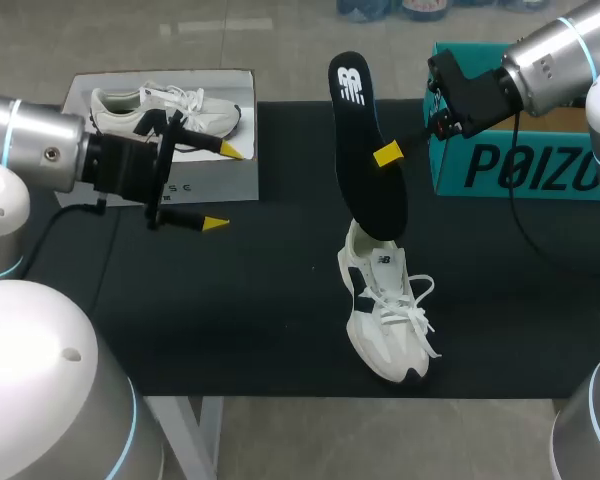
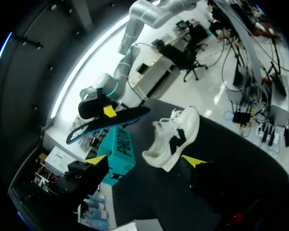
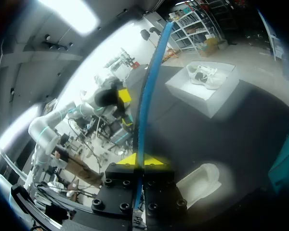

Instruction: Take the shoe out of the shoebox, open the shoe tongue, remove and reinsert the insole, then place the shoe into the shoebox

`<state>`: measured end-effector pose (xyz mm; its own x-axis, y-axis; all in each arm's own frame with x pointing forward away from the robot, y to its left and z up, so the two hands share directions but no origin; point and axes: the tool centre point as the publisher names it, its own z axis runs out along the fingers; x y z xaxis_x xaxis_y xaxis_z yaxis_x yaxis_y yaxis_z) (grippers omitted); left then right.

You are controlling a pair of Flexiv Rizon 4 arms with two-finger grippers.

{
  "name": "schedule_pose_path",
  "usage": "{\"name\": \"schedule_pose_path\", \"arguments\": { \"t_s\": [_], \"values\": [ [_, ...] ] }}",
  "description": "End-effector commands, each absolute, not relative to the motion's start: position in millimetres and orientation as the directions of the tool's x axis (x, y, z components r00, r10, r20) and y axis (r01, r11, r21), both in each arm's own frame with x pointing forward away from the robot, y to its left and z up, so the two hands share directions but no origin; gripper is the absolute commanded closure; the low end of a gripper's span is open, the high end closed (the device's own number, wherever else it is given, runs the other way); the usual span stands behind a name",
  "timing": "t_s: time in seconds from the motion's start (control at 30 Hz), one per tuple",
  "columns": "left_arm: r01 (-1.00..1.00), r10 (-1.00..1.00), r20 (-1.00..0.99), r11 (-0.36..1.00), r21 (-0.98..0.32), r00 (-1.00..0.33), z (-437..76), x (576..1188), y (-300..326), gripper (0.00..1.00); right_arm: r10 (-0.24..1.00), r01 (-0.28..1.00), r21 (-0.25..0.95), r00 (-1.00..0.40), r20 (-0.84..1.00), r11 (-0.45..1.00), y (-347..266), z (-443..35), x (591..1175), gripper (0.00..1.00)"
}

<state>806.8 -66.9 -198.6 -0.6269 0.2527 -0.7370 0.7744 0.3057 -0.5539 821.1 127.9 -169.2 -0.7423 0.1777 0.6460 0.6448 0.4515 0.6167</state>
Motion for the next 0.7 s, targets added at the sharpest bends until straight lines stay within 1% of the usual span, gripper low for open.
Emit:
{"name": "schedule_pose_path", "arguments": {
  "t_s": [0.03, 0.3, 0.7],
  "values": [
    [0.774, 0.253, -0.737, 0.311, -0.551, -0.627, -198, 804, -67, 0.0, 0.18, 0.645, 0.617, -0.743, 0.645, 0.451, 128, -170, 821, 1.0],
    [0.774, 0.253, -0.737, 0.311, -0.551, -0.627, -198, 804, -67, 0.0, 0.185, 0.648, 0.618, -0.741, 0.645, 0.445, 124, -174, 827, 1.0],
    [0.774, 0.253, -0.737, 0.311, -0.551, -0.627, -198, 804, -67, 0.0, 0.212, 0.636, 0.655, -0.764, 0.61, 0.407, 113, -202, 874, 1.0]
  ]
}}
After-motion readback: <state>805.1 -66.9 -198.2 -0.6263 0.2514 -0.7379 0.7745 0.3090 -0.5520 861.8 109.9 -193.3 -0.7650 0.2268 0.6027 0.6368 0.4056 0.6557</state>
